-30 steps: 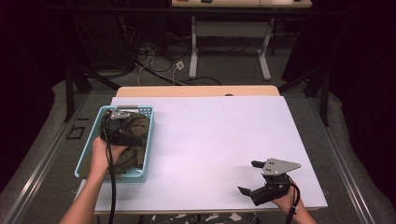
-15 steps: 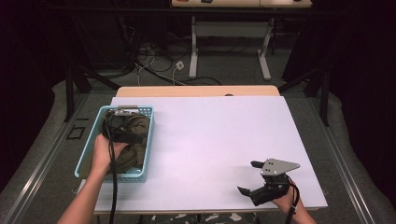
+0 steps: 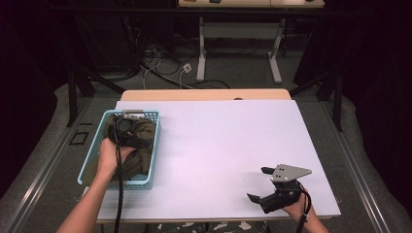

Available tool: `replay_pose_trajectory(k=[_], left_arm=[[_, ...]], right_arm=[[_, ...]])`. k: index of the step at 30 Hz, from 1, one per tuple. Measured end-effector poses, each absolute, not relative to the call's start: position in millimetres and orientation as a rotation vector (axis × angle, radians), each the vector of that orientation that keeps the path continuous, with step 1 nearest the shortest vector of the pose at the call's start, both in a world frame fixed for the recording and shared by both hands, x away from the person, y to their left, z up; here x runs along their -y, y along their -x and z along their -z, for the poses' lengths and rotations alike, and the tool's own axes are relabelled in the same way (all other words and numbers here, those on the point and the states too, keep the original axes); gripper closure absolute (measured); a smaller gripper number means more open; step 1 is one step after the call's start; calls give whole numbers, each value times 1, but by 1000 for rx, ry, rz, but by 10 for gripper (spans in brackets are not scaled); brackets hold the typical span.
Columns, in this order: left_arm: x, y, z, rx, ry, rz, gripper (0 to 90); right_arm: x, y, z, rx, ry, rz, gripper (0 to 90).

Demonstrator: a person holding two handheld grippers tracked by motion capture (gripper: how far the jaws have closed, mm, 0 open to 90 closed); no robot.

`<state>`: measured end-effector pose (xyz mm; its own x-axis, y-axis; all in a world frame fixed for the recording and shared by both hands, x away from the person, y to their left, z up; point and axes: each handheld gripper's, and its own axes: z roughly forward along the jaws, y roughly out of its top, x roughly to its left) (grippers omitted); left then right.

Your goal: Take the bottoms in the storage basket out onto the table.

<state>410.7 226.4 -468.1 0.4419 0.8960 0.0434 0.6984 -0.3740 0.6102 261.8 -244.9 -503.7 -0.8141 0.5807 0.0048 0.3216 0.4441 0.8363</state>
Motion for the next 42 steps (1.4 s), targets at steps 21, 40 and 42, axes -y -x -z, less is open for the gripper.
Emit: replay_pose_trajectory(k=[21, 40, 42], left_arm=[[-226, -432, 487, -1405, -2269, -399, 69], [-218, -449, 505, -1379, -2484, -342, 155], [-217, -449, 506, -1371, -2493, -340, 163]], right_arm=[[244, -264, 507, -2456, -775, -1294, 16], [244, -267, 508, -2458, -794, -1281, 16], [244, -268, 508, -2462, -793, -1279, 16]])
